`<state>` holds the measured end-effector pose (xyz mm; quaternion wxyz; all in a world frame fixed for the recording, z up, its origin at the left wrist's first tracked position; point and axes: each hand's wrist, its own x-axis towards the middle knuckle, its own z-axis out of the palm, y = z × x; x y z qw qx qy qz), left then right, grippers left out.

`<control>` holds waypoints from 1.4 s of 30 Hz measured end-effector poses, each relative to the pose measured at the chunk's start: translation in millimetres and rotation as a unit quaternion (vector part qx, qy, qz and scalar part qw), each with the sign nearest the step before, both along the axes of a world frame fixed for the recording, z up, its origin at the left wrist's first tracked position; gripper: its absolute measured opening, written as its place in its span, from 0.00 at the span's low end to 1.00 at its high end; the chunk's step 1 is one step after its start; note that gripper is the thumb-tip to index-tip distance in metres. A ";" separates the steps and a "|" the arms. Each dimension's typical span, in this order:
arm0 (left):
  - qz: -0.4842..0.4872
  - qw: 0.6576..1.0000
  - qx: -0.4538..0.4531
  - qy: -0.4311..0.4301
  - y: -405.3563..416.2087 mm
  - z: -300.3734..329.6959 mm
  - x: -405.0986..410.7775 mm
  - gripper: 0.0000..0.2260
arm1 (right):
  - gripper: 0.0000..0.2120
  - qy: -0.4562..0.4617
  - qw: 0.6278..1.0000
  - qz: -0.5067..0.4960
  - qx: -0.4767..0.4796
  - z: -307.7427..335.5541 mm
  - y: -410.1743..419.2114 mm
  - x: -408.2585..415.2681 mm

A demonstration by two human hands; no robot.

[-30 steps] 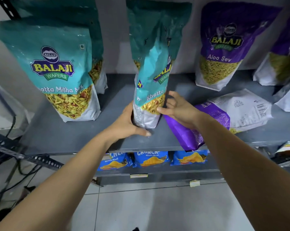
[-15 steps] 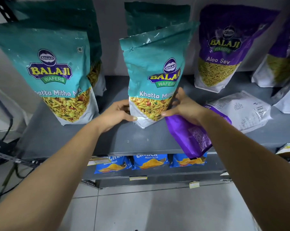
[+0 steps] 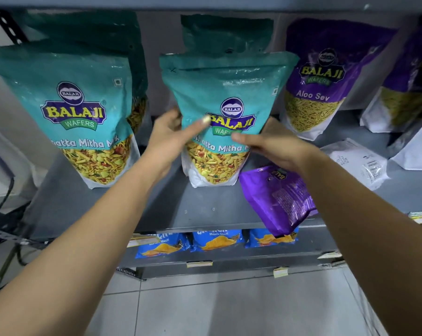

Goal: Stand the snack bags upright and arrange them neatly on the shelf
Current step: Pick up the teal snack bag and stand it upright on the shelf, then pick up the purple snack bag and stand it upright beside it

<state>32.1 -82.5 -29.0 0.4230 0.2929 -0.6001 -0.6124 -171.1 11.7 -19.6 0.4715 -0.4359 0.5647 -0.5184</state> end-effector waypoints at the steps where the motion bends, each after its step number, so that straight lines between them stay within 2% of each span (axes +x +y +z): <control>1: 0.031 0.999 -0.008 0.012 -1.8 9.0 -4.3 0.14 | 0.19 -0.003 1.000 -0.023 -0.018 9.7 -1.6 -0.4; 4: 0.058 0.997 -0.044 0.005 -3.0 22.9 -11.3 0.07 | 0.09 -0.022 0.995 -0.069 -0.064 32.8 -2.4 -2.5; 8: 0.111 0.992 -0.054 0.016 15.1 16.3 -10.9 0.12 | 0.07 -0.050 0.996 -0.047 -0.058 37.0 6.6 -9.9; 10: 0.216 0.974 -0.056 -0.030 31.6 5.6 -7.3 0.13 | 0.06 -0.009 0.999 -0.021 -0.022 30.4 15.4 -25.9; 12: 0.302 0.946 -0.068 -0.095 57.9 -7.7 -0.1 0.12 | 0.11 0.104 0.994 -0.016 0.025 24.0 25.2 -54.3; 13: 0.312 0.940 -0.071 -0.118 75.8 -14.1 1.8 0.14 | 0.18 0.192 0.979 -0.015 0.058 21.4 30.2 -71.6; 15: 0.266 0.945 -0.069 -0.177 113.9 -26.8 -2.0 0.21 | 0.28 0.343 0.929 -0.006 0.136 17.7 39.9 -106.6; 18: 0.096 0.948 -0.028 -0.304 174.3 -38.9 -32.8 0.28 | 0.31 0.450 0.861 0.022 0.238 10.2 50.2 -154.5; 20: 0.019 0.945 0.078 -0.317 206.3 -42.6 -63.9 0.30 | 0.31 0.499 0.820 0.058 0.276 7.3 54.6 -174.6; 21: 0.003 0.943 0.126 -0.307 217.0 -43.4 -78.6 0.30 | 0.31 0.509 0.813 0.066 0.275 5.4 56.0 -181.8; 22: 0.009 0.943 0.152 -0.296 224.7 -44.3 -91.6 0.29 | 0.30 0.519 0.807 0.077 0.270 3.6 56.2 -187.5; 24: 0.063 0.941 0.151 -0.297 232.0 -47.6 -112.2 0.26 | 0.33 0.559 0.771 0.131 0.275 3.2 53.7 -193.6; 26: 0.115 0.938 0.158 -0.288 234.6 -52.2 -128.6 0.23 | 0.42 0.578 0.738 0.180 0.298 6.0 52.8 -197.0; 29: 0.140 0.934 0.243 -0.221 242.0 -55.9 -158.1 0.21 | 0.55 0.572 0.719 0.215 0.331 4.4 53.6 -208.7; 31: 0.154 0.922 0.332 -0.131 247.5 -56.3 -181.2 0.19 | 0.59 0.529 0.735 0.237 0.352 -1.0 55.0 -215.8; 32: 0.169 0.913 0.362 -0.082 248.9 -55.5 -192.2 0.17 | 0.57 0.495 0.750 0.246 0.364 -5.3 56.6 -219.3; 35: 0.212 0.898 0.383 -0.029 244.6 -55.3 -213.7 0.13 | 0.34 0.421 0.787 0.264 0.367 -14.6 69.3 -229.0; 36: 0.218 0.900 0.377 -0.017 242.4 -55.0 -217.6 0.11 | 0.31 0.407 0.806 0.253 0.347 -17.4 74.4 -231.4; 39: 0.240 0.910 0.337 0.014 240.7 -56.6 -224.2 0.07 | 0.33 0.392 0.866 0.188 0.249 -23.9 91.3 -241.1; 42: 0.254 0.941 0.222 -0.032 237.9 -51.0 -223.8 0.12 | 0.34 0.250 0.943 0.124 0.181 -25.5 117.2 -251.4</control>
